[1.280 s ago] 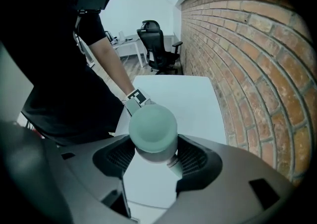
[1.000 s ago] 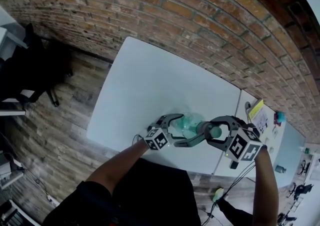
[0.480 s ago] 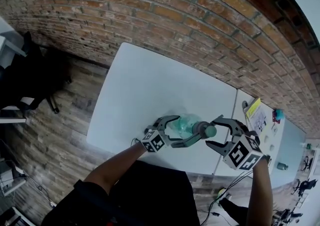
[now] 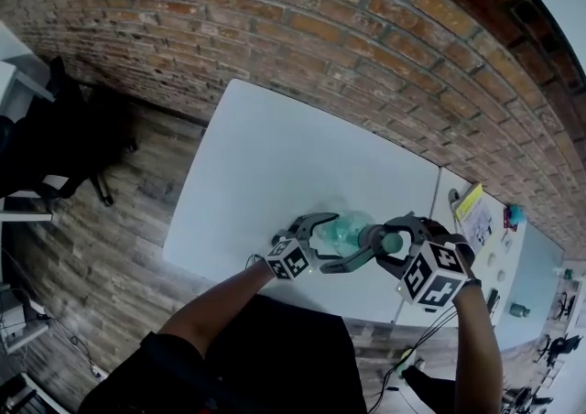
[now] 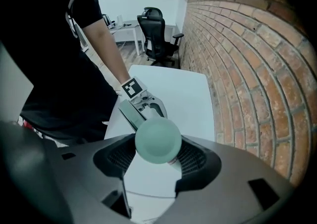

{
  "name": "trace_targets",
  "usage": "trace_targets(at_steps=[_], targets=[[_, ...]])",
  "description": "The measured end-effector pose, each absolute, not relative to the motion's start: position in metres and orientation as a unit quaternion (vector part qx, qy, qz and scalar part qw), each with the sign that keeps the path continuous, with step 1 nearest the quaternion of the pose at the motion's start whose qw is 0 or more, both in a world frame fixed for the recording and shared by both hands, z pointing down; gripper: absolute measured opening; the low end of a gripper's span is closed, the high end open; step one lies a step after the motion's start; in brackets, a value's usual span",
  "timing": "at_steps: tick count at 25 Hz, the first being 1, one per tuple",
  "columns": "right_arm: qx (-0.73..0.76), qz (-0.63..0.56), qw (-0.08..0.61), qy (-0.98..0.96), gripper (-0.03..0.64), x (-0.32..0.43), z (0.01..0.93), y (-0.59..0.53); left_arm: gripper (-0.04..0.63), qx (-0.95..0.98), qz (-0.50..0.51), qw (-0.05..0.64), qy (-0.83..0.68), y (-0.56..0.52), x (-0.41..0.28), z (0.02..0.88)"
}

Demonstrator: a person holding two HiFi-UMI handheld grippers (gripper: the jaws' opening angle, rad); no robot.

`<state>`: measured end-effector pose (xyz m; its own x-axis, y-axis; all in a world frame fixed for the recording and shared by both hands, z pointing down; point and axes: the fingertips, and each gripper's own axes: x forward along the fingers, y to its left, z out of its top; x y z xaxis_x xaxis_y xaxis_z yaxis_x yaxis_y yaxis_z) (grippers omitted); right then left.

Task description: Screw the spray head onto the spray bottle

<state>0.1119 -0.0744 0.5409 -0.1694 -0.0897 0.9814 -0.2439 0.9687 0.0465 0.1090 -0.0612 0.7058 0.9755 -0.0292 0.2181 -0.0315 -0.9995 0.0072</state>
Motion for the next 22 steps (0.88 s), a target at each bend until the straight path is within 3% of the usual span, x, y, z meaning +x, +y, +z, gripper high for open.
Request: trace_targets(at_steps=[14,22], targets=[[-0.077,-0.091,0.655,-0.746,0.262,0.114,0.543,-0.066,0.48,0.993,0.111,0.02,-0.028,-0.06,0.112,0.706],[-0.033,-0.065,0.64,-0.765,0.264,0.113,0.535,-0.067,0.479,0.994,0.09,0.036,-0.055,-0.065,0.103,0.686]])
